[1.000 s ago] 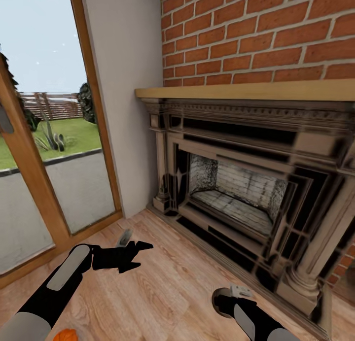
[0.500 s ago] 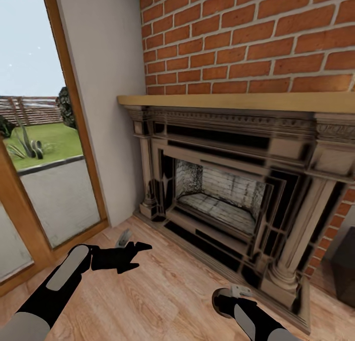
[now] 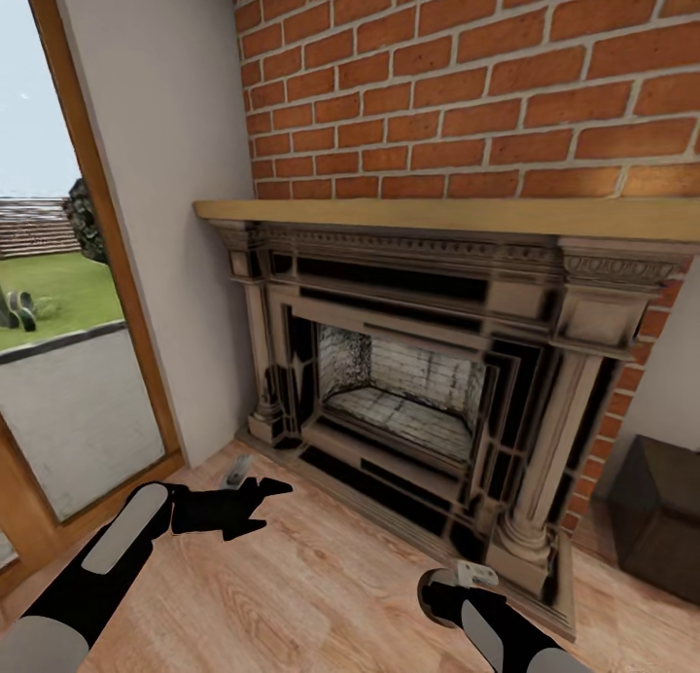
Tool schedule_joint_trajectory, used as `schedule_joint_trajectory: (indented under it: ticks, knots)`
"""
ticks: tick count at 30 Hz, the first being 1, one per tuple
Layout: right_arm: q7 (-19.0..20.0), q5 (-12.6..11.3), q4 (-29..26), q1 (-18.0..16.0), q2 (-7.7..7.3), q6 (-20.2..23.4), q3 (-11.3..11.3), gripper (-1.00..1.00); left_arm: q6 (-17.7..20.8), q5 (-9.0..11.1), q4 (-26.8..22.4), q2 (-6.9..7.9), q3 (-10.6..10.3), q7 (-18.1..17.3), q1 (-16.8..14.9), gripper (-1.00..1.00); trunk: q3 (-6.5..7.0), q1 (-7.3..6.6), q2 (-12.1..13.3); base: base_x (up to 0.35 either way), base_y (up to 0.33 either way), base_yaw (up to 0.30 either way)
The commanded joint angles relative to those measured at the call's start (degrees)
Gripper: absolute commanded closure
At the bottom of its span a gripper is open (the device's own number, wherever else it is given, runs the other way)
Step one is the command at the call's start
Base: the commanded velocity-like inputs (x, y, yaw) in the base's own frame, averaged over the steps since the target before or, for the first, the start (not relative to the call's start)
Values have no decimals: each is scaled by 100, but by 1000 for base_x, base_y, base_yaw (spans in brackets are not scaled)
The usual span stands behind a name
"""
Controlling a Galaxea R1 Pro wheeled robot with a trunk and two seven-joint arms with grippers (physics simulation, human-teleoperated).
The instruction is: Place each of the two pumpkins and all three candles from the living room inside a cabinet in the living room (use any cabinet), then make sure every cabinet is closed, and position the cauldron so it is next to a table in the living room.
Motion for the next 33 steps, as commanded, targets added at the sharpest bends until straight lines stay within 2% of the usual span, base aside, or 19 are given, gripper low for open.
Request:
schedule_joint_trajectory:
  ticks: [1,7,18,24,28,33]
  knots:
    - [-53,-47,-13,-2,-2,25,49,100,0,61,-10,6,-9,54,-3,-100,1,0,-4,0,0,-210]
    - [-50,-53,-13,-3,-3,25,49,100,2,61,-18,6,-3,51,-3,-100,44,0,-4,0,49,-210]
    - [-54,-56,-13,-5,-1,24,49,100,3,61,-23,6,-7,51,-3,-100,121,0,-4,-122,237,-210]
    - [-59,-56,-21,-6,4,10,53,100,1,61,-44,2,-9,49,-3,-100,156,0,-4,-81,33,-178]
    - [-57,-56,-22,-5,15,15,57,100,4,61,-34,-2,-23,51,-3,-100,159,0,-4,-221,1,-66]
    - [-55,-56,-15,-5,11,16,58,100,2,61,-39,1,-24,48,-3,-100,159,0,-4,-240,0,-250]
